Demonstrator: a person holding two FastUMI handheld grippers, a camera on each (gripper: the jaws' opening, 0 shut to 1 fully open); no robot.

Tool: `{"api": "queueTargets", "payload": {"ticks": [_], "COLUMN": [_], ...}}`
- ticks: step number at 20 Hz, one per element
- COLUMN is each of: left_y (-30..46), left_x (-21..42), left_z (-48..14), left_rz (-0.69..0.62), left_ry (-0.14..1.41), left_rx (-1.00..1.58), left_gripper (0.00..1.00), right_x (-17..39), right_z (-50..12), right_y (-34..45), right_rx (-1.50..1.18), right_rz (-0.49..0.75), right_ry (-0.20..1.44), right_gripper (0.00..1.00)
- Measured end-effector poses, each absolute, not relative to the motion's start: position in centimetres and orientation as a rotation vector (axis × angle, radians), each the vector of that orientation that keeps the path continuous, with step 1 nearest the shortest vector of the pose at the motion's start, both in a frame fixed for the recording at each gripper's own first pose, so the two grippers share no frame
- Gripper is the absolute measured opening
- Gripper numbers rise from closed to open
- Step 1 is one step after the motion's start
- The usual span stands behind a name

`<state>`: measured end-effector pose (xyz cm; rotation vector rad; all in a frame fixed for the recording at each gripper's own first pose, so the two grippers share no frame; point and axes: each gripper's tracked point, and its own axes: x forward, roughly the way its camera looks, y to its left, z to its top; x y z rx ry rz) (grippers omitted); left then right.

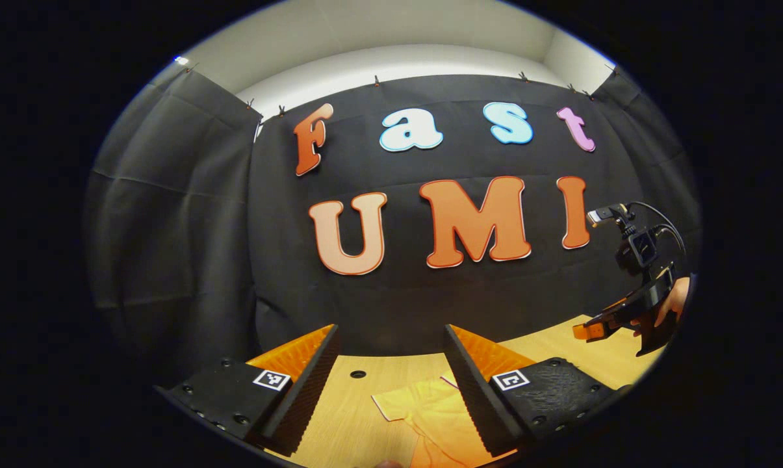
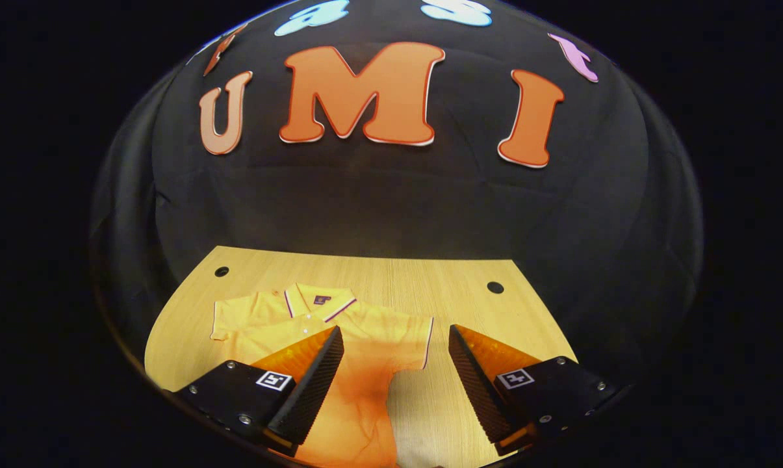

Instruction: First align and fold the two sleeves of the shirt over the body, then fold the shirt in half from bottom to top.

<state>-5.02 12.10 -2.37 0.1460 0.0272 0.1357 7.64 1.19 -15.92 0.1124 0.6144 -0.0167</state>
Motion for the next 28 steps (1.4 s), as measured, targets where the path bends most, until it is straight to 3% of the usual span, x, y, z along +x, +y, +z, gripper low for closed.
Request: {"api": "queueTargets", "payload": {"ticks": [17,28], "left_y": [11.1,8.4], "left_x": [-6.5,-6.5], "left_z": [-6.6,-9.1], "left_rz": [0.35,0.348], "left_ry": [0.194,0.308], "left_rx": [0.211,0.246], "left_gripper": [0.97,0.99], "right_x": [15.2,17.6], "right_z": [-33.6,-41.9], "right_y": [-1.2,-0.2], "right_rx": [0.283,0.309], "right_rz": [0.061,0.117], "right_ry": [1.113,1.304], "right_gripper": [0.98,0.96]}}
